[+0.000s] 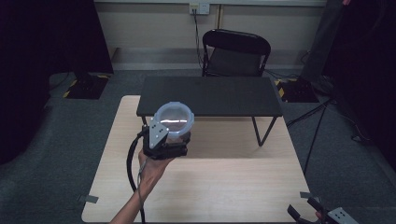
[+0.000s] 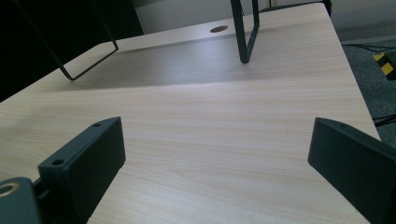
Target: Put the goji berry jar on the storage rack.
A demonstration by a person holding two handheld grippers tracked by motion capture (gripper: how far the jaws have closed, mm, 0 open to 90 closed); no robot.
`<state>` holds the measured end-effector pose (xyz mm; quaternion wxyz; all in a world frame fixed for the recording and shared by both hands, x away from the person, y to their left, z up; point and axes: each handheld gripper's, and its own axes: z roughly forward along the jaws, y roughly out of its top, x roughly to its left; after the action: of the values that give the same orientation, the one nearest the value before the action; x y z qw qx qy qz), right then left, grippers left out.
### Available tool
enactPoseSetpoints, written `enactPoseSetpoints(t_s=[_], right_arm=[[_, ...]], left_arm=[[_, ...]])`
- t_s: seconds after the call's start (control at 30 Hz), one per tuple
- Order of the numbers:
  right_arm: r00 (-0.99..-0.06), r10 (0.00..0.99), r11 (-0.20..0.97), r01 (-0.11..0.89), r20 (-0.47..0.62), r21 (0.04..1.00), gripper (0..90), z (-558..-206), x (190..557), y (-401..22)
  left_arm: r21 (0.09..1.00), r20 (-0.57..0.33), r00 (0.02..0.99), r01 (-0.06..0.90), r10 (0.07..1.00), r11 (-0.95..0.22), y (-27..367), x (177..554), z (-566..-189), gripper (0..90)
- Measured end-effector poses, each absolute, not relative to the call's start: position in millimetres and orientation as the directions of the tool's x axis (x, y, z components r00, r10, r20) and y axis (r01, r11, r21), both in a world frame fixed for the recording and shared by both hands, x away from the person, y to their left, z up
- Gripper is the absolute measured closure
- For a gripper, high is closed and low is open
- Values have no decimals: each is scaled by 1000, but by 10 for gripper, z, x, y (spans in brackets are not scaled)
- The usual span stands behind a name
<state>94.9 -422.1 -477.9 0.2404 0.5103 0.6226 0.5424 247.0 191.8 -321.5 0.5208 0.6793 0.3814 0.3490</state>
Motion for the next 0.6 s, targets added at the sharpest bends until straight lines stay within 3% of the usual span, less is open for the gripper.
enactPoseSetpoints(t_s=[0.37,0.6], right_arm=[[-366,895,-115,366,257,924,30,-4780,933,-4226],[-368,894,-116,363,257,925,30,-4779,931,-4223]], left_arm=[[983,20,429,155,903,-95,1862,2892,-2788,19],[980,27,382,170,924,-99,1776,3179,-2728,19]])
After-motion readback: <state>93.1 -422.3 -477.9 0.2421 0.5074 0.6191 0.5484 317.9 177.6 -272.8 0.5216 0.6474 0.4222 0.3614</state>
